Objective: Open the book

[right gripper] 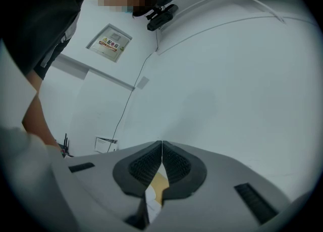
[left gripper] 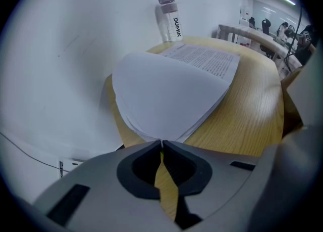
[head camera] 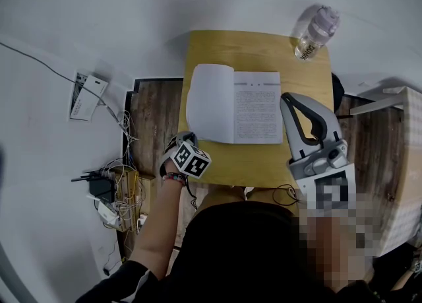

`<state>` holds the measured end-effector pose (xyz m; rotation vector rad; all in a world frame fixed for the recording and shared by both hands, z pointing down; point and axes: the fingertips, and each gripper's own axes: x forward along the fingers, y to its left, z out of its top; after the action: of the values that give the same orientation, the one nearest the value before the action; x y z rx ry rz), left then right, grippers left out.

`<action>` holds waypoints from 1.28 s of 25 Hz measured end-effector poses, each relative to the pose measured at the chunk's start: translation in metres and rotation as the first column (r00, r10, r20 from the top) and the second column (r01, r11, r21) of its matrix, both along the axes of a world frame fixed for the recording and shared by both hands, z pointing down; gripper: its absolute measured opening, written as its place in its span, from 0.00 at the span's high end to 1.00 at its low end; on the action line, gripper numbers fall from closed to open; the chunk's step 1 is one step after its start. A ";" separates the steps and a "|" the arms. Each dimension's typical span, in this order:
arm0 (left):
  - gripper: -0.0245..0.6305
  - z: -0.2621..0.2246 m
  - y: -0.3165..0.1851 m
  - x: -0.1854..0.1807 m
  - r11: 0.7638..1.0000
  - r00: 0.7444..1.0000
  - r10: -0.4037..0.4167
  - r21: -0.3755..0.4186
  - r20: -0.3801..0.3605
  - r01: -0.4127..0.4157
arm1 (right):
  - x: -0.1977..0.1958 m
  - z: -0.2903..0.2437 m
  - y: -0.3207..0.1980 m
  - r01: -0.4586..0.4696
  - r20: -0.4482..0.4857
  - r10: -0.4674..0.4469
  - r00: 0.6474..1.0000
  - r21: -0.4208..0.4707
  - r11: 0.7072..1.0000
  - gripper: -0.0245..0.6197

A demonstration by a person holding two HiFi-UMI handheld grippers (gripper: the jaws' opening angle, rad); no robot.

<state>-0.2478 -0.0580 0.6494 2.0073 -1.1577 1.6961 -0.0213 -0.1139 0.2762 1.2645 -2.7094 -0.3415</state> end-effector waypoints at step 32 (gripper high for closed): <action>0.58 -0.008 0.005 -0.030 0.994 0.995 -0.098 -0.047 -0.035 0.096 | -0.004 -0.007 0.008 0.006 -0.008 -0.006 1.000 0.014 1.000 0.92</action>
<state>-0.2774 -0.0533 0.6419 1.9158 -1.1736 1.6161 -0.0251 -0.1056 0.2687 1.2561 -2.7095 -0.3667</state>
